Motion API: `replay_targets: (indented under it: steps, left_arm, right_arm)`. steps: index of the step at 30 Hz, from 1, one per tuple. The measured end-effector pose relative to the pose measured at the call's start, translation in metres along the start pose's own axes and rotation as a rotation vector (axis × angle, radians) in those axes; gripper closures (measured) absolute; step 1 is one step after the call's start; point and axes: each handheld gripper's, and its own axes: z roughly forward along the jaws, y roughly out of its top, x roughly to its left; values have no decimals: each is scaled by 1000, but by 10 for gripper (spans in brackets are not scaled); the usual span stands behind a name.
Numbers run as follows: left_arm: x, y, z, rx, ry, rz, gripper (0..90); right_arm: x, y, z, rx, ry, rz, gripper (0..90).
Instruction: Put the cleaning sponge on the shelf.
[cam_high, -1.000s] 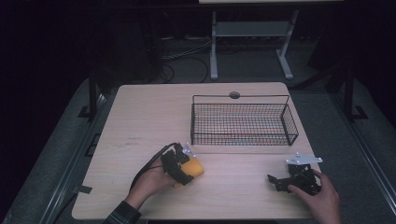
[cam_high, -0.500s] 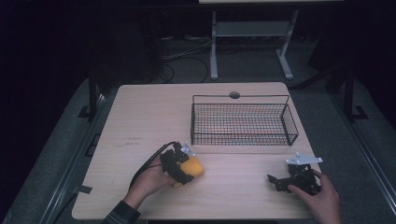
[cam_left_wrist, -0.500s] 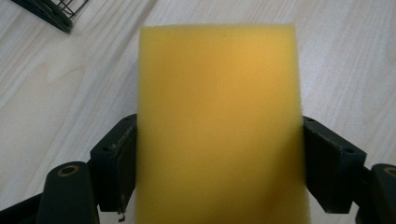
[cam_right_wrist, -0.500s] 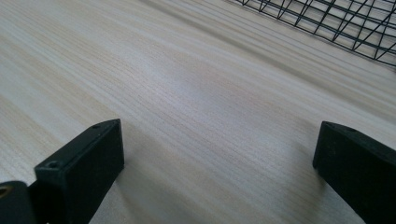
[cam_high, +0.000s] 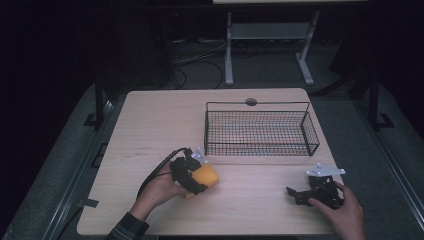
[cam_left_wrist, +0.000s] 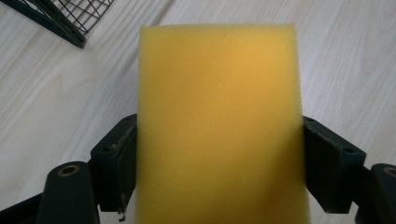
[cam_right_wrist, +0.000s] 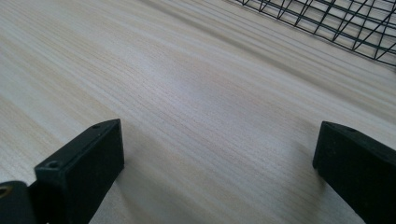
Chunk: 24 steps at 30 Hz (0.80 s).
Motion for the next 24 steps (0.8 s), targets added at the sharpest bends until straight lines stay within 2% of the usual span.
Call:
replay_targets:
  steps: [24]
  left_arm:
    - [4,15,-23,-50,-14,11,226]
  right_arm:
    - [0,0,0,0,0,0,13]
